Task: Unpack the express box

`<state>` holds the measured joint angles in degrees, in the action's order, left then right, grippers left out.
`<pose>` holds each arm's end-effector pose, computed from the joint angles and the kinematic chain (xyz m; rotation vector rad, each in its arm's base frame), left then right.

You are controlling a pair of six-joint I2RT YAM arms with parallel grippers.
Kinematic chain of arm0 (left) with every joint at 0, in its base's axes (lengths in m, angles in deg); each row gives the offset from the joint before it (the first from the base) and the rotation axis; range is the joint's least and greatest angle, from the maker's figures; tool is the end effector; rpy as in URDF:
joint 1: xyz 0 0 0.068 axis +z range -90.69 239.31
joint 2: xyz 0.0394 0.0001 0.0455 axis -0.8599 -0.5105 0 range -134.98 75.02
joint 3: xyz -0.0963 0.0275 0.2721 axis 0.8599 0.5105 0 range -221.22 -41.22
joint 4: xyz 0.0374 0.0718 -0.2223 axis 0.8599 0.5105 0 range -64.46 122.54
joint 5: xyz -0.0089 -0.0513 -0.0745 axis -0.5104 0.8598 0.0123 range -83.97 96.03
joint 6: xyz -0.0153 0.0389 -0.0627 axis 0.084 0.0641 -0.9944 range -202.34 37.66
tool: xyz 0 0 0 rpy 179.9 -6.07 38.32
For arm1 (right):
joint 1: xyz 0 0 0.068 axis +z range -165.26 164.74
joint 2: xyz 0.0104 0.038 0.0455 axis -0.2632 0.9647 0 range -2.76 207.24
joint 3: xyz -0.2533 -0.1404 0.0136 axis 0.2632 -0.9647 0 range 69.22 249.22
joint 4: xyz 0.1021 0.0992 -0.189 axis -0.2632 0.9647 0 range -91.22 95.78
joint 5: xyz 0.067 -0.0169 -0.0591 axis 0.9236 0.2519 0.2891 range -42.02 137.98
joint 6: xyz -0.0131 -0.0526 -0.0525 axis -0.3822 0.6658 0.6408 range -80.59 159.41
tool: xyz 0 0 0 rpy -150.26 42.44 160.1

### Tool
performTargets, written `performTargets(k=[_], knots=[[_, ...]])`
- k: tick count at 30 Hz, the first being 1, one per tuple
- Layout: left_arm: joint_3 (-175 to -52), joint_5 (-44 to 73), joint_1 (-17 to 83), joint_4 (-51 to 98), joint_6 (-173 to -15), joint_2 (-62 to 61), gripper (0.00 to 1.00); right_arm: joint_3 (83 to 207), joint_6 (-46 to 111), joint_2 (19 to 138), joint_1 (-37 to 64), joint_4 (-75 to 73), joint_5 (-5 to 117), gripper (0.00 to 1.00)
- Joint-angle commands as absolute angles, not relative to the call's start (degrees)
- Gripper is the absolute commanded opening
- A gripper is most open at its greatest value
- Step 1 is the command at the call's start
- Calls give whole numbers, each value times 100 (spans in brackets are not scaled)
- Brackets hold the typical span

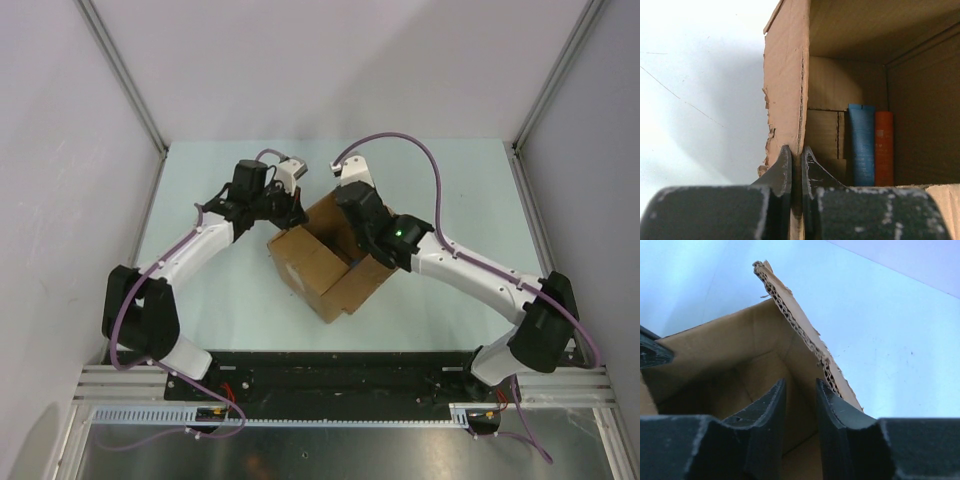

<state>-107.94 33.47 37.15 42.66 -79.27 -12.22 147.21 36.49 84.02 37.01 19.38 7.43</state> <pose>0.2994 -0.1534 0.2949 0.7445 2.1069 -0.7150 0.2382 0.2402 0.3607 -0.4226 1.9082 -0.1084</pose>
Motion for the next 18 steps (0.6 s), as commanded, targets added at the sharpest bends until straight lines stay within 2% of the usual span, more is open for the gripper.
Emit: performTargets(k=[1, 2, 5, 10, 18], knots=[[-10978, 3811, 3698, 4452, -7768, -1313, 6, 14806, 3932, 8302, 3581, 1776, 246, 37], [-10978, 3819, 3698, 4452, -7768, -1313, 6, 14806, 3923, 8328, 3546, 1803, 254, 46], [-10986, 3828, 3698, 4470, -7760, -1339, 6, 14805, 4090, 8442, 3344, 1881, 385, 61], [-10978, 3828, 3698, 4488, -7751, -1340, 6, 14797, 4239, 8636, 2808, 2075, 1352, 69], [-10995, 3802, 3698, 4496, -7768, -1348, 6, 14797, 4284, 9014, 2421, 2268, 2353, 71]])
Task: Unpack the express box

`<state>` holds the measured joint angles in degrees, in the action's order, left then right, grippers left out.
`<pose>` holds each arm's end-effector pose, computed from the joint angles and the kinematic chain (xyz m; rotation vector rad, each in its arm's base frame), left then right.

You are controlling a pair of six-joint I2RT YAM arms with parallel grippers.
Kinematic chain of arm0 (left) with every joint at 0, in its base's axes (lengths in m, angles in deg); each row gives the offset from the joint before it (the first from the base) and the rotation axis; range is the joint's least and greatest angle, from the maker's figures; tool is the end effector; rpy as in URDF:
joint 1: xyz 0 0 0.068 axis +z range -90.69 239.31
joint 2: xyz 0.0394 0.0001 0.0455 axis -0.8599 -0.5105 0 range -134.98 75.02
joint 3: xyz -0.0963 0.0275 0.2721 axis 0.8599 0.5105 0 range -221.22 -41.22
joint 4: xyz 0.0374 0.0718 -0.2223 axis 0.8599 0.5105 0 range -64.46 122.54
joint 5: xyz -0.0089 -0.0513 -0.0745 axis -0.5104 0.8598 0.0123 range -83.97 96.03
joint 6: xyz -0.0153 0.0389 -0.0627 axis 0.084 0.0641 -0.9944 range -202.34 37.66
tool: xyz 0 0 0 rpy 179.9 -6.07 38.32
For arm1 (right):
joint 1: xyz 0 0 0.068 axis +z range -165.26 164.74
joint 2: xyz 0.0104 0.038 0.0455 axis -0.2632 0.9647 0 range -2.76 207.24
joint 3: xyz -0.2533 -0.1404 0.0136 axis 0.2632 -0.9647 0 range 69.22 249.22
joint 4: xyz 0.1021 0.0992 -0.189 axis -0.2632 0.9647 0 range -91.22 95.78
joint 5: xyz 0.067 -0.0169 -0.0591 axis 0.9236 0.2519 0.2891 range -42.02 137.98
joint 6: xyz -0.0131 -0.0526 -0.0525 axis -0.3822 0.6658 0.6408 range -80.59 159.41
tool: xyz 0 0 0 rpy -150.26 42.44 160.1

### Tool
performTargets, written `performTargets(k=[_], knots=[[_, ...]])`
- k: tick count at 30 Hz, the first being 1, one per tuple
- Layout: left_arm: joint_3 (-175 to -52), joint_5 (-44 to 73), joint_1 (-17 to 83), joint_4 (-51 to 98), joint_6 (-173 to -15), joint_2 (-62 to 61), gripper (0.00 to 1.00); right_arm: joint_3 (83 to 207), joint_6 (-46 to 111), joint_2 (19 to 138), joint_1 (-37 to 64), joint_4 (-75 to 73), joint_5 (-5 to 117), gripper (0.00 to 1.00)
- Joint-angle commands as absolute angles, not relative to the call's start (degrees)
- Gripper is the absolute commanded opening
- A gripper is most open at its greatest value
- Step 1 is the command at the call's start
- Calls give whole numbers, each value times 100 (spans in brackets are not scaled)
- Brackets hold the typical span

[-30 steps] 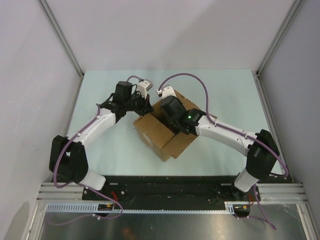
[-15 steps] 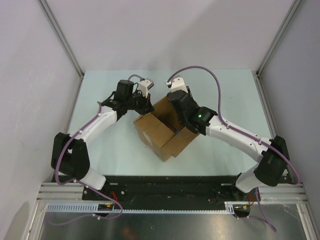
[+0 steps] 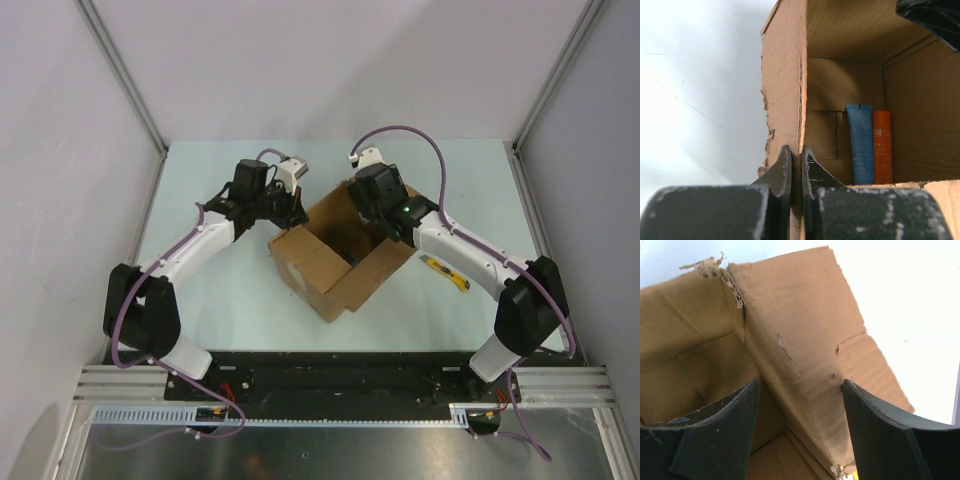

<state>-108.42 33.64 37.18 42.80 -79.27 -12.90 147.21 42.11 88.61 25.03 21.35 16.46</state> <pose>0.3020 -0.1544 0.2937 0.7455 2.1124 -0.7186 0.2937 0.2054 0.3277 -0.4836 2.0457 -0.2141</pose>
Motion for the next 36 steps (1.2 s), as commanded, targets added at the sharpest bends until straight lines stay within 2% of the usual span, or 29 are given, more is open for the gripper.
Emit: performTargets(k=[1, 3, 4, 6, 7, 9, 10, 11, 13, 14, 15, 17, 18, 19, 25, 32, 34, 36], knots=[[-11004, 3793, 3698, 4496, -7751, -1348, 6, 14805, 4266, 9092, 2394, 2286, 2451, 69], [-11013, 3793, 3698, 4496, -7760, -1348, 6, 14797, 4257, 9146, 2342, 2356, 2784, 61], [-11013, 3819, 3698, 4496, -7751, -1348, 6, 14797, 4231, 9207, 2324, 2374, 2855, 53], [-11030, 3837, 3698, 4496, -7751, -1340, 7, 14797, 4126, 9234, 2306, 2435, 2935, 44], [-11039, 3846, 3698, 4496, -7751, -1340, 7, 14797, 4108, 9243, 2306, 2462, 2953, 33], [-11074, 3793, 3698, 4496, -7794, -1348, 7, 14797, 4047, 9234, 2306, 2497, 2970, 25], [-11092, 3724, 3698, 4496, -7812, -1357, 8, 14797, 4003, 9225, 2315, 2515, 2979, 15], [-11127, 3679, 3698, 4496, -7830, -1375, 9, 14797, 3985, 9208, 2306, 2532, 2962, 11], [-11188, 3600, 3698, 4488, -7926, -1384, 18, 14797, 3828, 9172, 2341, 2550, 2769, 0], [-11267, 3487, 3689, 4488, -7970, -1357, 22, 14797, 3757, 9146, 2350, 2593, 2672, 0], [-11303, 3416, 3698, 4496, -8075, -1340, 40, 14797, 3678, 9102, 2359, 2629, 2489, 0], [-11460, 3249, 3698, 4488, -8146, -1287, 44, 14797, 3310, 9058, 2368, 2751, 2286, 0], [-11505, 3196, 3698, 4496, -8199, -1191, 55, 14797, 3143, 8997, 2368, 2813, 2102, 0], [-11557, 3074, 3689, 4496, -8199, -1147, 60, 14797, 2976, 8970, 2376, 2857, 1996, 0], [-11821, 1343, 3681, 4496, -8989, -813, 68, 14797, 1649, 8690, 2517, 3305, 1389, 0], [-11488, -924, 3383, 4742, -9922, -347, 77, 14797, 418, 8741, 2833, 3701, 993, 0], [-11409, -1495, 3093, 4769, -9782, -285, 83, 14797, 120, 8785, 3000, 3806, 888, 1], [-11356, -1664, 2821, 4908, -9659, -285, 89, 14797, -14, 8891, 3097, 3868, 826, 6]])
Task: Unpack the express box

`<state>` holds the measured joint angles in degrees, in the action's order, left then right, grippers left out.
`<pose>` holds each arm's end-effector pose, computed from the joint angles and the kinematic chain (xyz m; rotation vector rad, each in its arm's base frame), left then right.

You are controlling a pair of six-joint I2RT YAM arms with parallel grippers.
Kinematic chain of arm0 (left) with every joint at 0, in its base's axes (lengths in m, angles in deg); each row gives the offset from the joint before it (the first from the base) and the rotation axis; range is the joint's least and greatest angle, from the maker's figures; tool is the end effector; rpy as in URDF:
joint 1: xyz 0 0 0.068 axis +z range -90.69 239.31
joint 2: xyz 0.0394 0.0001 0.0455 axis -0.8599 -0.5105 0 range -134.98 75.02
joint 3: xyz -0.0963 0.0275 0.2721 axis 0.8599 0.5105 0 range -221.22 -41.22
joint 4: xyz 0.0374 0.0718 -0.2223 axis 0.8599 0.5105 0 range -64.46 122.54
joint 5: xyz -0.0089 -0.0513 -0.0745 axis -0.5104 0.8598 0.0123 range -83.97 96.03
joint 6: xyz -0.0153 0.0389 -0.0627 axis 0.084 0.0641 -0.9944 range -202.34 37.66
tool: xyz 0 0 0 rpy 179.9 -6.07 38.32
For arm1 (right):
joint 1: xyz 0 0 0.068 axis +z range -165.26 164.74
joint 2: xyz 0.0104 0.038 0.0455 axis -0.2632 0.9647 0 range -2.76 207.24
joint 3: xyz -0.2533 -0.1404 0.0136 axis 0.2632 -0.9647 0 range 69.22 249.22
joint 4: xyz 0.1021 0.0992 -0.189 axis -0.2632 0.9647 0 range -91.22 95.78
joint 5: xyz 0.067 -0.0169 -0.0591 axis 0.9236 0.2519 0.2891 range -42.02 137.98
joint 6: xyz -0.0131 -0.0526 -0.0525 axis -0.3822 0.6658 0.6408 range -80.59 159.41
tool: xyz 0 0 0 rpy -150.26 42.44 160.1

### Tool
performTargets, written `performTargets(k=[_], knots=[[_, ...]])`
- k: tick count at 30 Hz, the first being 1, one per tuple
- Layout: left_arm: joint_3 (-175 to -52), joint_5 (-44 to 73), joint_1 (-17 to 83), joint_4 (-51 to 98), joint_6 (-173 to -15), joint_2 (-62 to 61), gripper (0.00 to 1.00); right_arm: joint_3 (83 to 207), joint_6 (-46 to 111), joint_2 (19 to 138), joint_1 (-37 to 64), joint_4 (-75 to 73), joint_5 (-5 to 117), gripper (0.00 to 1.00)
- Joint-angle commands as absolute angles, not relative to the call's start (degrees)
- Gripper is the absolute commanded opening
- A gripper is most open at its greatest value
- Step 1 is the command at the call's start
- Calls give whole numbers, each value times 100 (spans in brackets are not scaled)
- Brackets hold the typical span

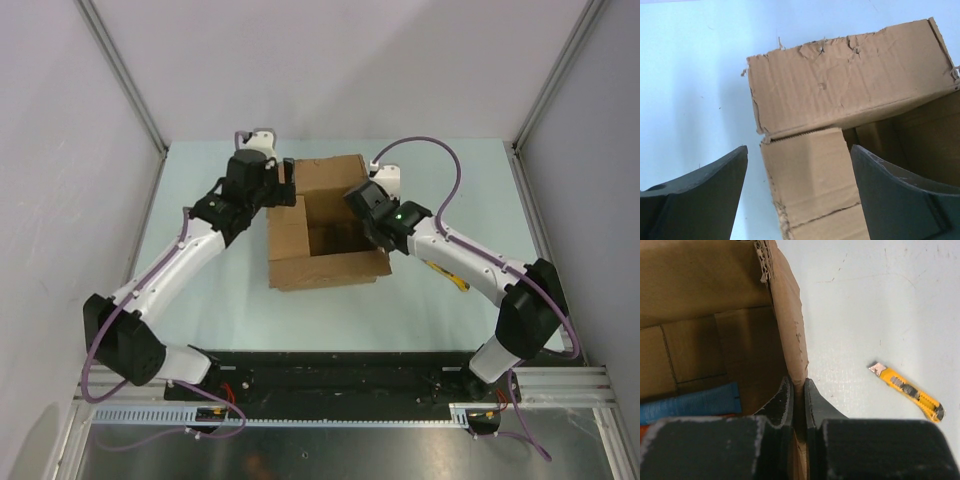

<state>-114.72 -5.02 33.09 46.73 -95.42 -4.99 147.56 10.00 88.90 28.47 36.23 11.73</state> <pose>0.2886 -0.1283 0.3624 0.1155 2.0493 -0.2298 0.2672 0.2035 0.3061 -0.0198 2.2479 -0.1130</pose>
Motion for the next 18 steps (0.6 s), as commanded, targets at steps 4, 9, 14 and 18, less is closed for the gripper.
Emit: performTargets(k=[4, 9, 14, 18], knots=[[-11233, -1770, 2433, 4997, -9614, -346, 92, 14797, -321, 8988, 3115, 3947, 905, 18], [-11092, -3413, 1714, 5006, -9457, -644, 93, 14727, -454, 8926, 3106, 3868, 931, 36], [-11136, -3423, 1545, 5024, -9342, -944, 96, 14472, -436, 8768, 3018, 3614, 1159, 43], [-11118, -3518, 1466, 5024, -9342, -1058, 97, 14253, -445, 8663, 2887, 3438, 1370, 42]])
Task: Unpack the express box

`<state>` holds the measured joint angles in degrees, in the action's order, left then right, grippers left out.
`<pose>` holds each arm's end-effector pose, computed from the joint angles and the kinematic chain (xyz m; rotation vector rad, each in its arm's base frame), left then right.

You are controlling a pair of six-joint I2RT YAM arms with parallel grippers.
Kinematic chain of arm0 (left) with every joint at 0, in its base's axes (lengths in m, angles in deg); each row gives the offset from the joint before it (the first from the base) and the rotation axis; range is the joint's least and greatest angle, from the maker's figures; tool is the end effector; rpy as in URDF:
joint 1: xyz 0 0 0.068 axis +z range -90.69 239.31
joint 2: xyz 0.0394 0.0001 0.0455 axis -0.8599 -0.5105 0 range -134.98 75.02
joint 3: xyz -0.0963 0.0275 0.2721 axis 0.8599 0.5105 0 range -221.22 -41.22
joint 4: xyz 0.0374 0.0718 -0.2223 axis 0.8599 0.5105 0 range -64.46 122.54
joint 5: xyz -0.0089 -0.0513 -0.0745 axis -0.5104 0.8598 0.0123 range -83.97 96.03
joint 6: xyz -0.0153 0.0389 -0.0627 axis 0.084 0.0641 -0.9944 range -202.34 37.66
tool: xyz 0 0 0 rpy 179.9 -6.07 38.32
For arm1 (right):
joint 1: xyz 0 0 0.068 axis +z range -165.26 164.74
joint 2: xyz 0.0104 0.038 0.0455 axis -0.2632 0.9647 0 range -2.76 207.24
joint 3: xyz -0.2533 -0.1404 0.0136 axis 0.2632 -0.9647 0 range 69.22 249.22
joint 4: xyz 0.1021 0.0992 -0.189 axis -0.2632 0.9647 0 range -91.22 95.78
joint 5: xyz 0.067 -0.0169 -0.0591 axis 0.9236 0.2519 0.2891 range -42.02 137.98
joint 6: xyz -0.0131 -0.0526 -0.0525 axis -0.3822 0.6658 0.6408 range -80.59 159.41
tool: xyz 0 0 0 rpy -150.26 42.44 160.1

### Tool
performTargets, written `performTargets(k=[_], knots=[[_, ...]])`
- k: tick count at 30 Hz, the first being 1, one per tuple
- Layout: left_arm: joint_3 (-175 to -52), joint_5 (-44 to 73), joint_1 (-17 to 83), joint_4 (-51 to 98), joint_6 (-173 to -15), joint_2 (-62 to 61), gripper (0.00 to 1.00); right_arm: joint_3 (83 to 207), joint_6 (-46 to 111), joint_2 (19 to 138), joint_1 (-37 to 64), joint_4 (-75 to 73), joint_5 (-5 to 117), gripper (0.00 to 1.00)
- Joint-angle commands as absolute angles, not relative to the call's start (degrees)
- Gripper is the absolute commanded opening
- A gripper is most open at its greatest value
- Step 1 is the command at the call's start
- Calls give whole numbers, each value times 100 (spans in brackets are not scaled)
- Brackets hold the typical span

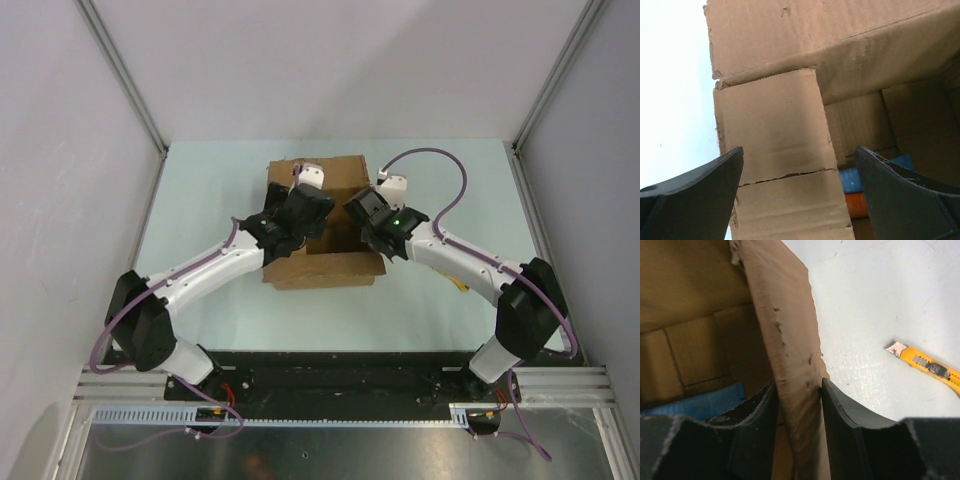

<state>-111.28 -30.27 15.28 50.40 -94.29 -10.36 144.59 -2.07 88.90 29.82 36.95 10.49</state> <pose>0.2559 -0.1948 0.3137 0.2727 2.1038 0.1500 0.2583 0.2042 0.2901 0.1747 2.2667 -0.0619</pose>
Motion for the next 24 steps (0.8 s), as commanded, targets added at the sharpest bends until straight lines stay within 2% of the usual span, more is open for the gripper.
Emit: performTargets(k=[1, 7, 24], knots=[[-11110, -3598, 1448, 5024, -9324, -1137, 96, 14200, -445, 8610, 2851, 3403, 1414, 42], [-11118, -4687, 1106, 5015, -9096, -1383, 97, 13936, -445, 8487, 2684, 3218, 1625, 41], [-11206, -5206, 1246, 5006, -8621, -1068, 96, 13821, -454, 8496, 2544, 3104, 1819, 37]])
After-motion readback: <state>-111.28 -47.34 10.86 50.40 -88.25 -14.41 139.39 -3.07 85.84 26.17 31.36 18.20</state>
